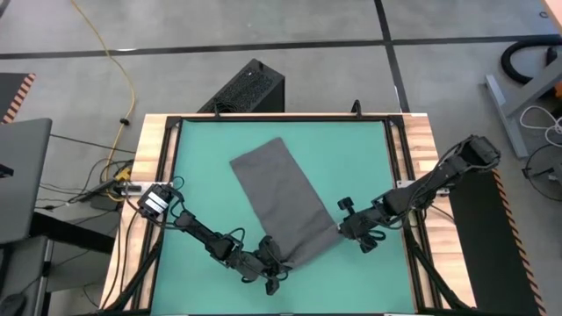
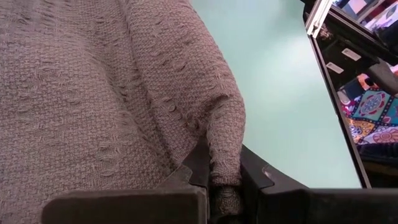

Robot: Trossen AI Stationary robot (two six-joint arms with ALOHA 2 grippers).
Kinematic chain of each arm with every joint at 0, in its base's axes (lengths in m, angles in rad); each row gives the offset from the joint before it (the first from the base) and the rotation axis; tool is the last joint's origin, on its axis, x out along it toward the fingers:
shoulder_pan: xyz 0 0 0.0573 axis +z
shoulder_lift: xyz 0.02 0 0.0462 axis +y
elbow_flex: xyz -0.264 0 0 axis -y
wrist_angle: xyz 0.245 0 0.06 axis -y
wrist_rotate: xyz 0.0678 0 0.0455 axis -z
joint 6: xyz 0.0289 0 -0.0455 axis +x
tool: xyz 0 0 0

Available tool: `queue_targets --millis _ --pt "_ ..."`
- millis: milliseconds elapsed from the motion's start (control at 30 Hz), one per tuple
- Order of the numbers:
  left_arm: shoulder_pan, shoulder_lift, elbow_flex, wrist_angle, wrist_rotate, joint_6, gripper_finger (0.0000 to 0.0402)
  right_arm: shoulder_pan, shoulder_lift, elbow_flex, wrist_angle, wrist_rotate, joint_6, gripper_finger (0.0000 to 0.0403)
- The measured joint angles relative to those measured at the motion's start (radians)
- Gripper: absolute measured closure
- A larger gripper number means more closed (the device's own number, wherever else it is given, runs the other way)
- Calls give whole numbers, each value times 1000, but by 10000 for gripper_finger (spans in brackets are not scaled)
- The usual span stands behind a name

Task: Roll towel
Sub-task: Roll the black towel

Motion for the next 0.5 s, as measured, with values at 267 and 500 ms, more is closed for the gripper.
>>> queue_targets --millis 267,500 --pt "-3 0 0 3 -8 -2 385 -1 -1 0 -13 -41 114 377" --pt "-3 0 0 7 -12 -7 385 0 -83 1 -25 -98 160 289"
